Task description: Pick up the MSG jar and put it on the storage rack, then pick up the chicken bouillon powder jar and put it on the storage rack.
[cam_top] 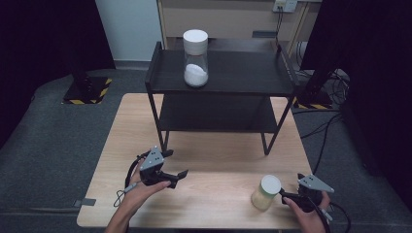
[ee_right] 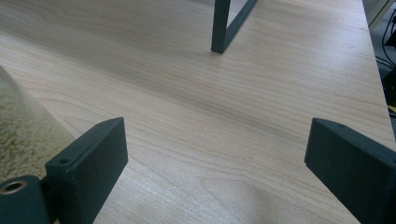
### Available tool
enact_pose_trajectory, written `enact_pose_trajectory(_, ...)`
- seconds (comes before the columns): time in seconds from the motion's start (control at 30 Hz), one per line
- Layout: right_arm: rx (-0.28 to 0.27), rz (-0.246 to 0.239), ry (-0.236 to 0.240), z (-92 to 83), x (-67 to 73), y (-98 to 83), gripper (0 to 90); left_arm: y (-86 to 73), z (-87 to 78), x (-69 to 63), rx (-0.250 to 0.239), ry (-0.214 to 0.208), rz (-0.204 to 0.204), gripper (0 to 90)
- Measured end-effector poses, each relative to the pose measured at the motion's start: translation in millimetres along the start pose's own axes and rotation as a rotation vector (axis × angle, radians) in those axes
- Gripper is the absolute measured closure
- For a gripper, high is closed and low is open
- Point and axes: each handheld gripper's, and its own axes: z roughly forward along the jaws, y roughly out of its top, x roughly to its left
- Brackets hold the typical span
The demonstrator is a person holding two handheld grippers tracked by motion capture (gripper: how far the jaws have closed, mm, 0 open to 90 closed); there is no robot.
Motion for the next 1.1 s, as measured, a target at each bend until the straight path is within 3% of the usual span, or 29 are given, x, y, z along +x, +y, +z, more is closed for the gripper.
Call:
enact_pose_trajectory(0.1,0.002,-0.008,0.004,0.3,1.3,0.2,6.5,-9.3,-1.8,-0.3,-0.012,0.002,-0.03,4.6)
enact_pose_trajectory(0.27,-0.01,-0.003,0.005,-2.7,1.8,0.0,6.4,-10.7,-1.7,-6.9,-0.005,0.022,-0.003,4.7)
enact_pose_trajectory(0.6,-0.01,-0.013,0.021,-3.2,3.7,1.8,6.4,-13.1,-0.9,-6.0,0.004,0.016,-0.006,4.6)
enact_pose_trajectory(1.1,-0.043,-0.022,0.05,-18.1,-14.9,2.5,5.4,-15.5,-6.3,-0.7,-0.006,0.03,-0.016,4.1)
